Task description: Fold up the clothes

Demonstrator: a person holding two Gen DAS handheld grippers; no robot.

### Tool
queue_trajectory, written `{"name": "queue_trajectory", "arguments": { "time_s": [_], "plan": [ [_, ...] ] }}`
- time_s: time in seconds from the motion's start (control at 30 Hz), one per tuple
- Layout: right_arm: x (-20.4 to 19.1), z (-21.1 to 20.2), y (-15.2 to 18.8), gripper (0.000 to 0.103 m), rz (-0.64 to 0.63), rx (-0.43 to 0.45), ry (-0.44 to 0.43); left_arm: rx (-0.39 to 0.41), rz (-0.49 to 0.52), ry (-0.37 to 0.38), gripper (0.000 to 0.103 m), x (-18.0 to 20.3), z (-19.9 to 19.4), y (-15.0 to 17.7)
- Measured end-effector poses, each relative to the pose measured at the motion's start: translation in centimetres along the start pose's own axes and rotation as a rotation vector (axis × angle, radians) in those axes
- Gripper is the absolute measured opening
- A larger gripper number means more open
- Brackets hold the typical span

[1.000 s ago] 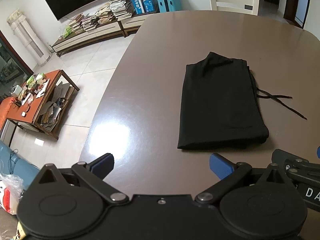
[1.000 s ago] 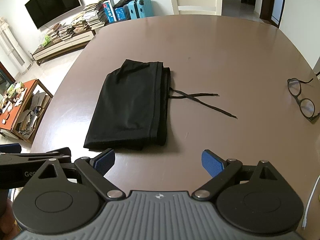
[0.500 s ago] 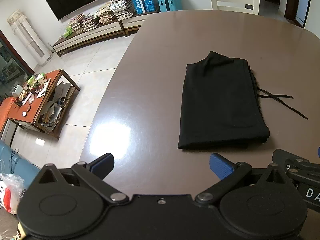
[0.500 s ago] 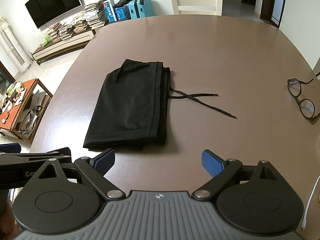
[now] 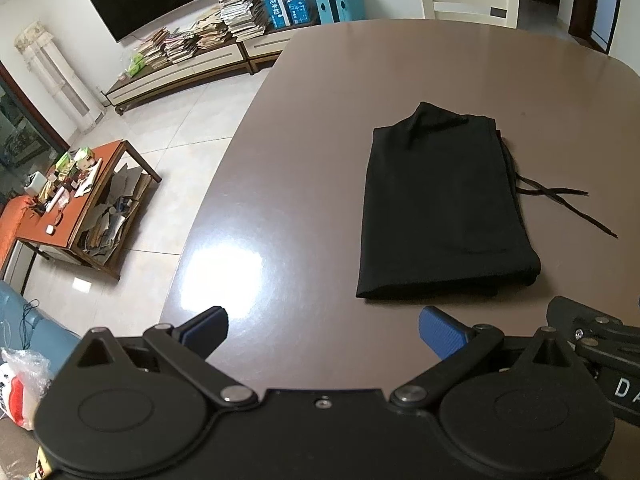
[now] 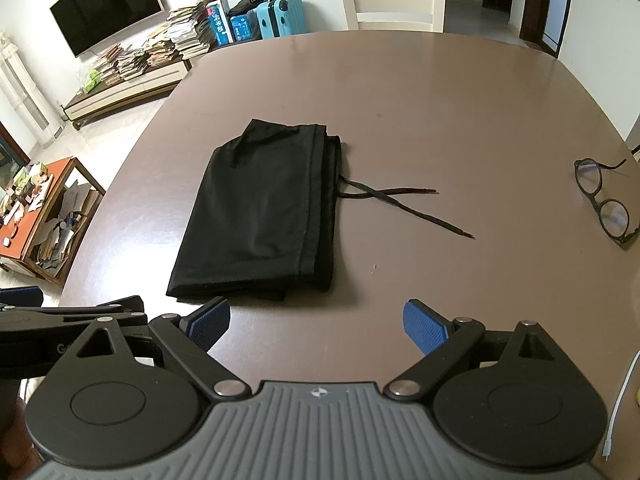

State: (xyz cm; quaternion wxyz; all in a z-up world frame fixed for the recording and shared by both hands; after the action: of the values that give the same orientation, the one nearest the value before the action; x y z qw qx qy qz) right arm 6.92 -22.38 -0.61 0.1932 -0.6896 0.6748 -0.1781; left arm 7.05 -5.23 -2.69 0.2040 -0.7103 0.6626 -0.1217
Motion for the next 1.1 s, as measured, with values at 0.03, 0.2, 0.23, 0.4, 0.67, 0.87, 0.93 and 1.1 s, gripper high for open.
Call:
{"name": "queue_trajectory", "arguments": {
  "time_s": [0.03,0.2,0.23,0.4,0.67,0.87,0.93,1.1],
  "plan": [
    [0.01,0.00,0.00,0.093,0.000,0.000,0.000,0.001,0.001,-0.001,0.102,0.04,-0.02,-0.01],
    [0.06,0.01,-0.01,0.093,0.002,0.002,0.002,0.000,0.007,-0.005,0.102,0.21,0.02,-0.05],
    [0.07,0.01,-0.01,0.093,0.003,0.002,0.002,0.000,0.007,-0.006,0.102,0.24,0.03,-0.08],
    [0.10,0.10,-0.05,0.093,0.004,0.001,-0.004,-0.001,0.007,-0.011,0.102,0.22,0.02,-0.08],
    [0.01,-0.01,-0.09,0.093,-0.002,0.005,0.003,-0.001,0.005,-0.008,0.102,0.20,0.06,-0.10],
    [0.07,-0.03,-0.03,0.093,-0.001,0.005,0.007,-0.001,0.010,-0.011,0.102,0.30,0.06,-0.11],
    [0.03,-0.05,-0.03,0.093,-0.002,0.005,0.007,-0.001,0.010,-0.010,0.102,0.26,0.10,-0.15],
    [-0.05,-0.12,0.03,0.093,-0.005,0.007,0.006,-0.003,0.008,-0.012,0.102,0.22,0.21,-0.26]
  ]
}}
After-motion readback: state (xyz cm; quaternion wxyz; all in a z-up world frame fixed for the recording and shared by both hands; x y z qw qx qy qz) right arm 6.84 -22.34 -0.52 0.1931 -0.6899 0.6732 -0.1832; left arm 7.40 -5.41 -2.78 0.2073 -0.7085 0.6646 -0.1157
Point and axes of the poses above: each gripper's, at about its wrist camera, not at the fingertips, and z roughly the way its jaws point, x to its right, y to its underside, the point moved 2 cm from there along z, roughly the way its jaws point, and after that the axes turned 8 degrees about y, right-handed, at the moved point
